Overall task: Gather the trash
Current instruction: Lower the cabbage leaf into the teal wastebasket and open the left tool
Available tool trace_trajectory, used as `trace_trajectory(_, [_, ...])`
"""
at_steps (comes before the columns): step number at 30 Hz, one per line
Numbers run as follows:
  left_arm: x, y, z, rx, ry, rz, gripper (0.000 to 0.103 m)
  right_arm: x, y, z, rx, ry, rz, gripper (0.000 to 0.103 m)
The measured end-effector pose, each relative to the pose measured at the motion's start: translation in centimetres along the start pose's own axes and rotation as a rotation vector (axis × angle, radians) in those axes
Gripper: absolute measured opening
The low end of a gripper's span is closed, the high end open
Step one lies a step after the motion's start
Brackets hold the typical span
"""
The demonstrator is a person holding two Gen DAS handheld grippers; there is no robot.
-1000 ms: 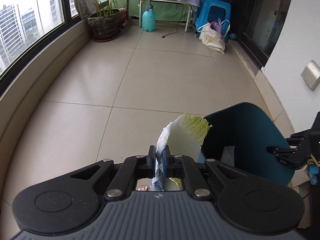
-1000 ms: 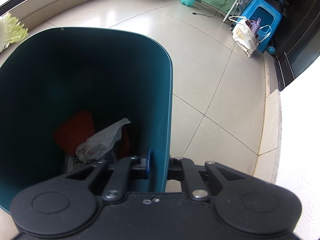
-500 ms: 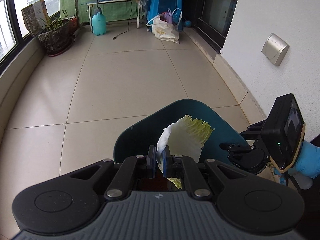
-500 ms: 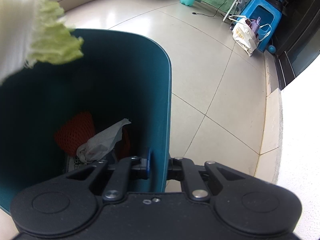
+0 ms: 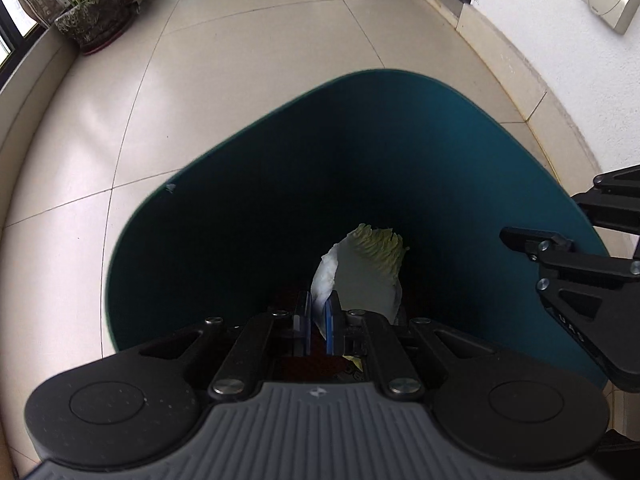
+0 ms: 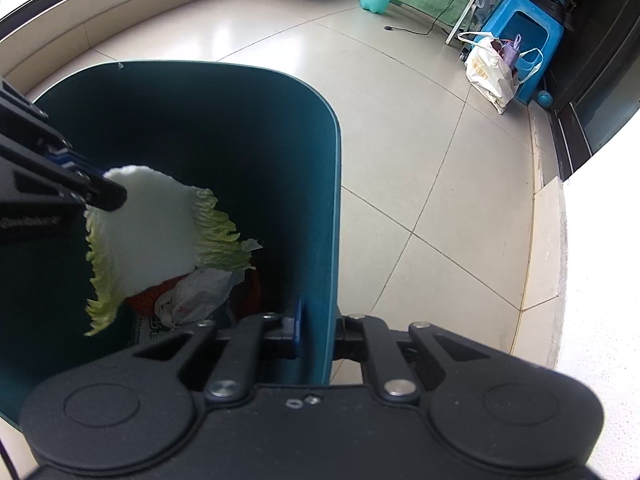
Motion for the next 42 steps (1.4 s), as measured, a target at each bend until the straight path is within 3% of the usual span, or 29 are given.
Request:
trace_trajectory(10, [0.6, 3.9, -0.3, -0.149, 0.008, 0.039, 0.006, 0.0, -0.1, -0.2, 0.002, -0.002, 0.002, 0.01])
trace_trajectory(17, [0.8, 3.9, -0.7, -0.151, 0.005, 0.022, 0.007, 0.0, -0.1, -0.1, 0.002, -0.002, 0.004, 0.01])
trace_trajectory(26, [1.0, 1.2, -0.4, -0.062, -0.012, -0.047, 0.01, 0.1, -0.1, -0.1, 0.002, -0.002, 0.005, 0.01])
trace_trajectory(30, [0.5, -0.7, -0.2, -0.013, -0.011, -0.059, 0.021, 0.0, 0.0, -0.1, 0.002, -0.003, 0.005, 0.01])
trace_trajectory(32, [0.1, -1.9, -0.3, 0.015, -0.008, -0.062, 0.022, 0.0, 0.0, -0.2, 0.003, -0.002, 0.005, 0.01])
trace_trajectory(42, [-5.0, -7.9, -1.4, 0.123, -0.098, -0.072, 0.022, 0.0, 0.0, -0.1, 0.003, -0.003, 0.004, 0.01])
Point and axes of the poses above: each gripper's, at about its wrist camera, not at the fingertips, and y roughly the way its jaws point, x to its right, z to its top, the point moved 6 cm from there along y, roughly the way its jaws point, and after that the axes turned 6 degrees about z, right-handed, at the moved point
